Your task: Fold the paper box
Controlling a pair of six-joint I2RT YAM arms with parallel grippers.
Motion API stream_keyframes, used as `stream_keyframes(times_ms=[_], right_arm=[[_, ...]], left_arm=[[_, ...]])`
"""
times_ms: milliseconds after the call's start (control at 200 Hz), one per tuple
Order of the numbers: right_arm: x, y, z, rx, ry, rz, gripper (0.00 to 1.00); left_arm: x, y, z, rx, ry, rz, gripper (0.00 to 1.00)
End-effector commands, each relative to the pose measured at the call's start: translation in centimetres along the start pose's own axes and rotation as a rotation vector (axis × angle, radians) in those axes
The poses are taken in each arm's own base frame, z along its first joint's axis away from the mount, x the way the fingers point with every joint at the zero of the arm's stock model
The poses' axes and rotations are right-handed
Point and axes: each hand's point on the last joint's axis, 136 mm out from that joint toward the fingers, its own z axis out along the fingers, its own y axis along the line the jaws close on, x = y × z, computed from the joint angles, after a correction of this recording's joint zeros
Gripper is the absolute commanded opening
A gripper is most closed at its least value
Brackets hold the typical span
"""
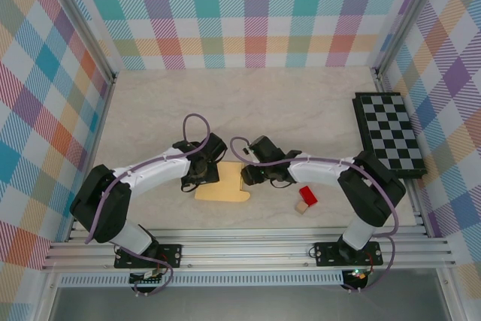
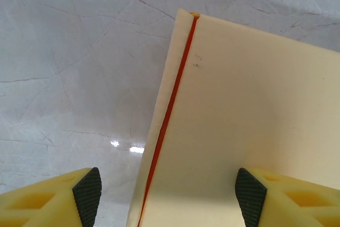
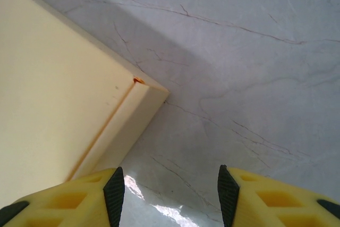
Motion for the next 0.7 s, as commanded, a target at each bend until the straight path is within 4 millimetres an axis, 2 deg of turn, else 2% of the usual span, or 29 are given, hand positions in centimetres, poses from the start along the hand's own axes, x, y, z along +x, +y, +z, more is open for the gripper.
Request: stream_keyframes(times_ms=[0,155,270,465,695], right_arm=[[-2.2,0.4,-0.8,0.025,-0.028,-0.018,0.53],[-4.5,1.8,-3.0,-0.02,-0.071,-0.052,0.53],[-4.4,3.3,-3.7,-0.083,-0.055,-0.021,0.53],[-3.3,5.1,-2.5,-0.118,-0.029,0.008,0.53],[-1.3,3.6,0.0,-0.036,0.037,0.011,0.53]], left_arm=[[0.4,0.5,1.5,-0.024,0.03,-0.022,0.71],[-0.8,0.5,1.4,-0.024,-0.004,-0.075,0.71],[-1.5,0.0,1.0,0.015,-0.02,-0.117,0.71],[-2.8,-0.3,-0.6,0.067,-0.038,-0.147,0.71],[-2.5,1.8,-2.7,0.057,-0.057,-0.126,0.71]])
